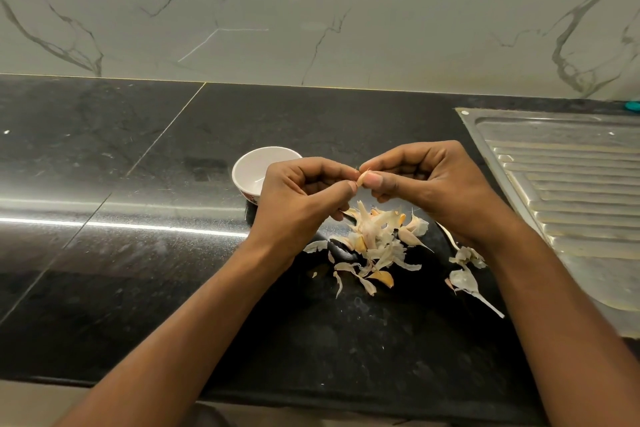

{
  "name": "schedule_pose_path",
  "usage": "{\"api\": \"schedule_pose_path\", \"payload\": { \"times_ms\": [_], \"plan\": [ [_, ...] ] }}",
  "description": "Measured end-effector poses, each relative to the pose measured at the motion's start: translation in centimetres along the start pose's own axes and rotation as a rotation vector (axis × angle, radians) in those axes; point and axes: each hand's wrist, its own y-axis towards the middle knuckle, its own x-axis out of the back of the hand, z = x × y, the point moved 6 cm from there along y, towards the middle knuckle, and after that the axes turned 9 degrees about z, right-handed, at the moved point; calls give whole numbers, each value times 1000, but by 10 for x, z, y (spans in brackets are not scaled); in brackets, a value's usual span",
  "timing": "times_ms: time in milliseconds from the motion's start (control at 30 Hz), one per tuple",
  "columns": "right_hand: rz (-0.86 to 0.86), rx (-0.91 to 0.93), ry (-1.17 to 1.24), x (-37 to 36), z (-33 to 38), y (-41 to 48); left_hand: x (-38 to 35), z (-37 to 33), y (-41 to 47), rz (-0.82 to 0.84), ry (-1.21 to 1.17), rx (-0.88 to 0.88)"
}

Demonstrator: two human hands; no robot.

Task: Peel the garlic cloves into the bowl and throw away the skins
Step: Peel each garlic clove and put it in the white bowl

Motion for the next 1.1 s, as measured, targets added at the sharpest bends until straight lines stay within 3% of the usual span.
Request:
{"api": "schedule_pose_path", "payload": {
  "times_ms": [400,667,867,1100],
  "plan": [
    [-20,134,-206,-4,9,-1,-1,2,0,3,-10,-14],
    [-15,115,-117,0,4,0,-3,0,-1,31,-112,15],
    [17,80,-202,2,1,0,-3,-1,-2,40,36,-40],
    [-3,163,-447,-3,8,-2,-3,-3,-3,13,227,-87]
  ]
}}
